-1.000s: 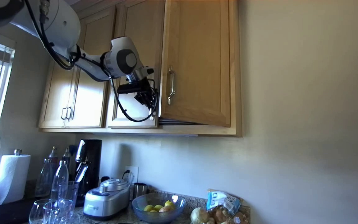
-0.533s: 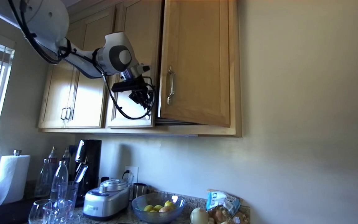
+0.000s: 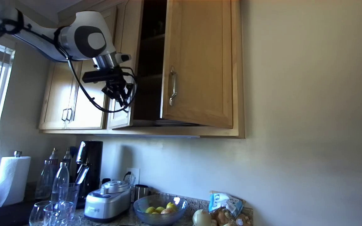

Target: Open the cabinet doors

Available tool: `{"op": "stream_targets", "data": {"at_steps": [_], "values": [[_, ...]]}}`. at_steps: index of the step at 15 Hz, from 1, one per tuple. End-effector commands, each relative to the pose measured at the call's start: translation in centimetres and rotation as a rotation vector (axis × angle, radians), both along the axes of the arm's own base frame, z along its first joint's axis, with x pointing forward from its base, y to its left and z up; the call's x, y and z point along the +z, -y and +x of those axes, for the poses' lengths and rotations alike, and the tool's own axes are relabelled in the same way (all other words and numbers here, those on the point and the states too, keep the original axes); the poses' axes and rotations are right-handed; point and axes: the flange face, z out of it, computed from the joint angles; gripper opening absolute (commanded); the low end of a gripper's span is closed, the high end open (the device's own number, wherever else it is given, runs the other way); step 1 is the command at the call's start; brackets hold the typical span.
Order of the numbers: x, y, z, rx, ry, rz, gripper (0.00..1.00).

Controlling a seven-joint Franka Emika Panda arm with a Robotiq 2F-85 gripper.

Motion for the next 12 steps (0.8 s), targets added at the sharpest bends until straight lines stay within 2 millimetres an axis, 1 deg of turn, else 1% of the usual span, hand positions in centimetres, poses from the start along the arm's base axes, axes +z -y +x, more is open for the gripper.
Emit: {"op": "stream_targets", "data": {"at_steps": [1, 2, 3, 4, 5, 6, 8, 10, 12], "values": [[-1.9, -2.6, -4.8, 0.179, -0.052, -0.041, 0.09], [-1.9, -3.2, -6.0, 0.224, -0.065, -0.053, 0.09], [-2.2, -3.8, -7.0, 0.271, -0.084, -0.06, 0.4], [-2.0, -4.1, -7.8, 0.301, -0.093, -0.056, 0.39], [-2.2, -4.5, -8.5, 0.347, -0.113, -0.065, 0.4], [-2.7, -4.8, -9.0, 0.392, -0.146, -0.078, 0.47], [-3.1, -4.4, -9.7, 0.486, -0.191, -0.094, 0.59], [-3.2, -3.0, -9.9, 0.592, -0.22, -0.088, 0.73], [-3.3, -1.1, -10.0, 0.692, -0.261, -0.087, 0.85]]}}
